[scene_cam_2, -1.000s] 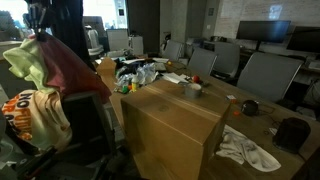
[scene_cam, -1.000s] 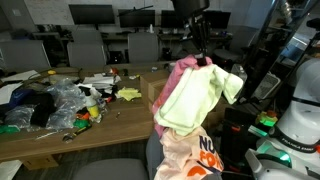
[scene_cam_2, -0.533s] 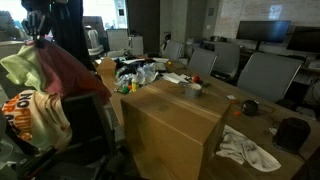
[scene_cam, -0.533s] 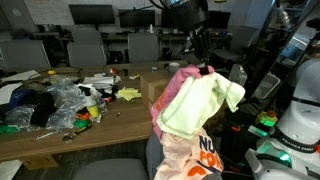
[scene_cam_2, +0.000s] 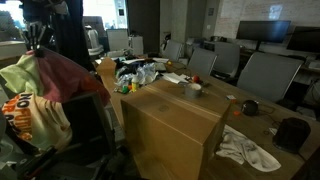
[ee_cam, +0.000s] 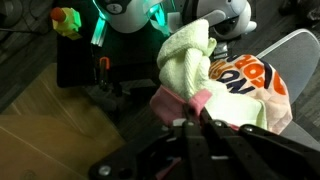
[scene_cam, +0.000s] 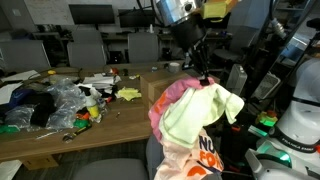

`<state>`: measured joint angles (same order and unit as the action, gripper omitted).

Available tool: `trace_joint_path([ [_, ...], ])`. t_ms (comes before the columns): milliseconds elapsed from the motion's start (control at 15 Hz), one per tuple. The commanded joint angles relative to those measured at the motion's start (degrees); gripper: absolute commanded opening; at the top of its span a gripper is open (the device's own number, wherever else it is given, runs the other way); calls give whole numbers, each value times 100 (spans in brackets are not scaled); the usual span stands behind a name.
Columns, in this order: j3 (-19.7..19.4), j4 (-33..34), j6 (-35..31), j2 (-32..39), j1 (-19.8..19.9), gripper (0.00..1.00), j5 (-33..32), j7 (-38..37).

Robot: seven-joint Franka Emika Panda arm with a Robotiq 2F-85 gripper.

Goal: Pick up the shirts on the box and put them on the chair.

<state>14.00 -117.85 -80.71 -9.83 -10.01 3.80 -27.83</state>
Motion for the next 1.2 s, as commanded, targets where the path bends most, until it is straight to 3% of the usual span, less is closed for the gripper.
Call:
trace_joint_path([
  [0,30,-85,-191,76,-38,2,157,18],
  [1133,-519,-1441,-1068,-79,281,2,1766,109],
])
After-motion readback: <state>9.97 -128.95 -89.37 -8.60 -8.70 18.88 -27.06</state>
